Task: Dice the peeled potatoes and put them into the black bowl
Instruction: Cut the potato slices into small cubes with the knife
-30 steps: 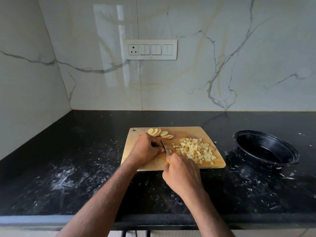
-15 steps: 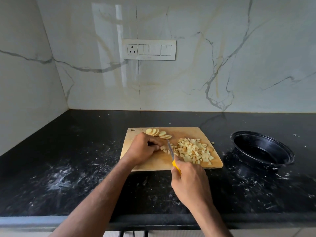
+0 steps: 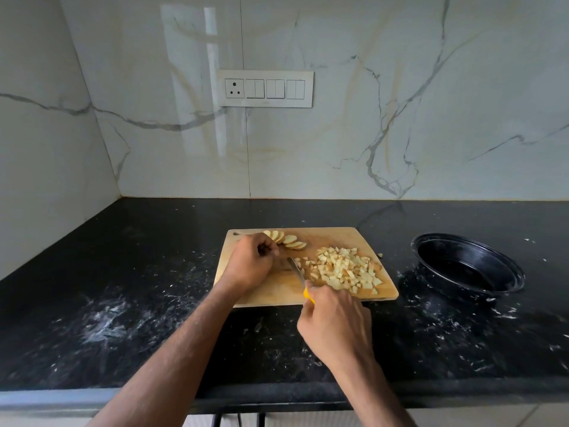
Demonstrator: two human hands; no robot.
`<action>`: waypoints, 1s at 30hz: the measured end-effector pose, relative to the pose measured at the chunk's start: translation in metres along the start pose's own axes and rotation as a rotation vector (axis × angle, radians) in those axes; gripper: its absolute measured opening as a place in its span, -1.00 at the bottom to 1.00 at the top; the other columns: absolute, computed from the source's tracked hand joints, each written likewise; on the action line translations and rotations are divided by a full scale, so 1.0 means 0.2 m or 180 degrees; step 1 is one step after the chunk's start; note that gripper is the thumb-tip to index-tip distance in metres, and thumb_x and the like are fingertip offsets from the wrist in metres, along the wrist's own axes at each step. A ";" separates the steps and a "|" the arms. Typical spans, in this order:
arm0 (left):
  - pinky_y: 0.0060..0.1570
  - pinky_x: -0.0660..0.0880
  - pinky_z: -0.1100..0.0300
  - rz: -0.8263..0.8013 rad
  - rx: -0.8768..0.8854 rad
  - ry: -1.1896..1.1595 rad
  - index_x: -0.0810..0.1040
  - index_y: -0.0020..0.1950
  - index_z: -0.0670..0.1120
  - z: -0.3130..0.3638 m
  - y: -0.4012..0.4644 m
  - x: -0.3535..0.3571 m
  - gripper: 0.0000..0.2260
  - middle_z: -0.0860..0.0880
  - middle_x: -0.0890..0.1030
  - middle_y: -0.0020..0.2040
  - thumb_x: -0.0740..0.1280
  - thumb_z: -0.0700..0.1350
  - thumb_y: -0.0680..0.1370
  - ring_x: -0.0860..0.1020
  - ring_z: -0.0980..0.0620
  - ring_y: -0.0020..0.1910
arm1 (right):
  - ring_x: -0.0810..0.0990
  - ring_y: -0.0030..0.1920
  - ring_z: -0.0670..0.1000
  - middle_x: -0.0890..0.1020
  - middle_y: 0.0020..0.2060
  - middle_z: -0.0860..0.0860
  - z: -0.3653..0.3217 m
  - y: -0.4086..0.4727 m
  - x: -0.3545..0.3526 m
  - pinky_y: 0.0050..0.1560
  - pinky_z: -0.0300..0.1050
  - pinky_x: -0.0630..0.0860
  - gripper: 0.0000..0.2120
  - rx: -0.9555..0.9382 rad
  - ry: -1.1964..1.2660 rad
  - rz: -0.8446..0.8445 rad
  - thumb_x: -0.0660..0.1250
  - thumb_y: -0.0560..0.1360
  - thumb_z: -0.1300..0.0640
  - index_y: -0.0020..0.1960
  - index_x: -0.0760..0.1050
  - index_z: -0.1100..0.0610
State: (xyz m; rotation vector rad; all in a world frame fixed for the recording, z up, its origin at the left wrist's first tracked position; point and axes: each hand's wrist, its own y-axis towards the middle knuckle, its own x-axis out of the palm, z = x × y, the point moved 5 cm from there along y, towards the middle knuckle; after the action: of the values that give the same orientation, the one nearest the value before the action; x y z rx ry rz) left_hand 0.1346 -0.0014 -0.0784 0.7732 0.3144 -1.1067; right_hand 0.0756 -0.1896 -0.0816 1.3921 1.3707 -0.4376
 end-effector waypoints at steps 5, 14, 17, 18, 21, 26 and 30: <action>-0.22 0.45 0.35 -0.0192 -0.0014 0.0102 0.61 -0.14 0.04 0.00 0.00 0.03 -0.83 0.11 0.63 -0.18 0.38 -0.23 0.55 0.57 0.13 -0.15 | 0.67 -0.02 -0.06 0.70 0.01 -0.13 0.04 0.00 -0.01 -0.14 -0.20 0.56 -0.66 0.0383 -0.0043 -0.0002 0.25 0.59 -0.02 0.34 0.53 -0.08; -0.22 0.42 0.41 -0.0386 -0.0027 0.0104 0.60 -0.13 0.08 0.01 -0.01 0.04 -0.82 0.11 0.63 -0.14 0.40 -0.21 0.56 0.56 0.14 -0.13 | 0.57 -0.28 -0.14 0.71 -0.10 -0.15 0.13 0.01 -0.04 -0.19 -0.22 0.56 -0.62 0.0010 -0.0107 -0.0118 0.21 0.62 -0.07 0.44 0.42 -0.20; -0.21 0.41 0.43 -0.0437 0.0020 0.0132 0.61 -0.13 0.05 0.01 -0.01 0.05 -0.84 0.12 0.63 -0.15 0.41 -0.21 0.55 0.56 0.16 -0.13 | 0.64 -0.19 -0.07 0.71 -0.09 -0.13 0.20 0.03 -0.08 -0.17 -0.15 0.56 -0.62 0.0030 -0.0189 -0.0002 0.22 0.61 -0.07 0.42 0.43 -0.24; -0.21 0.41 0.43 -0.0460 0.0031 0.0141 0.62 -0.13 0.05 0.02 -0.01 0.05 -0.85 0.12 0.63 -0.15 0.42 -0.21 0.55 0.56 0.17 -0.13 | 0.65 -0.15 -0.05 0.71 -0.08 -0.12 0.20 0.03 -0.08 -0.16 -0.13 0.56 -0.62 0.0056 -0.0208 0.0043 0.22 0.61 -0.07 0.41 0.44 -0.24; -0.23 0.39 0.44 -0.0492 0.0038 0.0155 0.61 -0.13 0.05 0.02 -0.01 0.05 -0.85 0.12 0.63 -0.15 0.42 -0.20 0.56 0.55 0.17 -0.13 | 0.62 -0.20 -0.05 0.70 -0.13 -0.08 0.20 0.01 -0.07 -0.17 -0.14 0.56 -0.62 0.0053 -0.0241 0.0156 0.22 0.62 -0.07 0.43 0.44 -0.19; -0.18 0.40 0.38 -0.0497 0.0092 0.0247 0.62 -0.13 0.04 0.02 -0.02 0.06 -0.87 0.13 0.63 -0.15 0.42 -0.19 0.55 0.55 0.16 -0.10 | 0.57 -0.30 -0.08 0.69 -0.21 -0.09 0.20 0.01 -0.07 -0.24 -0.19 0.53 -0.61 -0.0127 -0.0151 0.0193 0.21 0.63 -0.06 0.44 0.44 -0.14; -0.20 0.38 0.37 -0.0528 0.0148 0.0361 0.63 -0.13 0.03 0.04 -0.02 0.06 -0.88 0.14 0.61 -0.17 0.43 -0.18 0.54 0.53 0.17 -0.13 | 0.65 -0.22 -0.12 0.70 -0.16 -0.12 0.17 -0.01 -0.06 -0.20 -0.24 0.55 -0.61 -0.0290 -0.0341 0.0124 0.18 0.65 -0.04 0.46 0.42 -0.13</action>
State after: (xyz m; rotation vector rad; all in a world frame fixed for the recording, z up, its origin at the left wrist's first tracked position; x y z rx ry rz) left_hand 0.1358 -0.0161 -0.0820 0.8650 0.4562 -1.2315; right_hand 0.0842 -0.2244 -0.0841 1.3007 1.2595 -0.4131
